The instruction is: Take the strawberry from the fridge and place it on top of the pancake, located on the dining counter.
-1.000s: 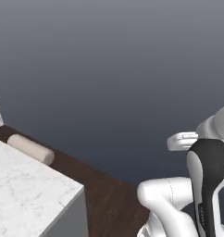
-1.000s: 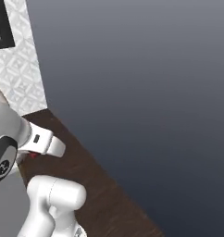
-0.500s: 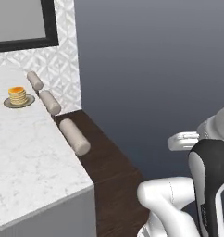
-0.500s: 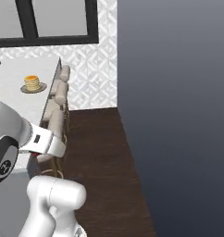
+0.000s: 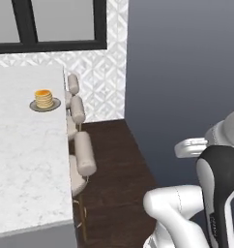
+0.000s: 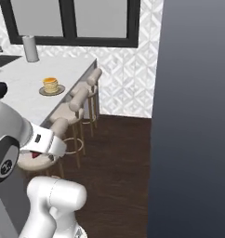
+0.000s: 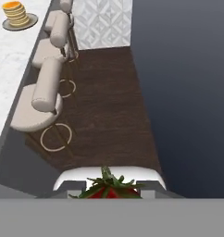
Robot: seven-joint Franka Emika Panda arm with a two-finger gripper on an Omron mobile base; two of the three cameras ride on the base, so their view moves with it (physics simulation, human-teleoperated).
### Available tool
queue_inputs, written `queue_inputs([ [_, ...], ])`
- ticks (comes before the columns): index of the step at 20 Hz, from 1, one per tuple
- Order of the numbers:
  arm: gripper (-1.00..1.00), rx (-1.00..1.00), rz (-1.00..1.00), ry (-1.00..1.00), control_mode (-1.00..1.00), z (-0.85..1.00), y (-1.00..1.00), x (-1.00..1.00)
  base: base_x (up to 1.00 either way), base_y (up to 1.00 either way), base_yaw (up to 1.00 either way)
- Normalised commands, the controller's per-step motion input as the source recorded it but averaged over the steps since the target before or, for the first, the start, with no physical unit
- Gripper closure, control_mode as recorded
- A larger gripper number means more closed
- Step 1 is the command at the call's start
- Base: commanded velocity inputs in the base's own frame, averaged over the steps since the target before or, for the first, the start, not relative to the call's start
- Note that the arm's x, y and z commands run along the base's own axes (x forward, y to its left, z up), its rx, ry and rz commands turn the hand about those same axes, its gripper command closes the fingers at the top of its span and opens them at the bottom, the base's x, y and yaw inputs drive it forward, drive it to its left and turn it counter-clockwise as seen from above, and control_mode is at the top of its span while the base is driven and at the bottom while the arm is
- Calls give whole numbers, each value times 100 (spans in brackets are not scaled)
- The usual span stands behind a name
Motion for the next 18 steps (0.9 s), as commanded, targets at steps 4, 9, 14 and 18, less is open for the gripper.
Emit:
queue_inputs([
  [4, 100, 0, 0, 0, 100, 0, 0, 0, 64, -76, 39],
  [9, 100, 0, 0, 0, 100, 0, 0, 0, 97, -22, 44],
  [14, 100, 0, 0, 0, 100, 0, 0, 0, 95, -19, 46],
  [18, 100, 0, 0, 0, 100, 0, 0, 0, 71, -80, 60],
])
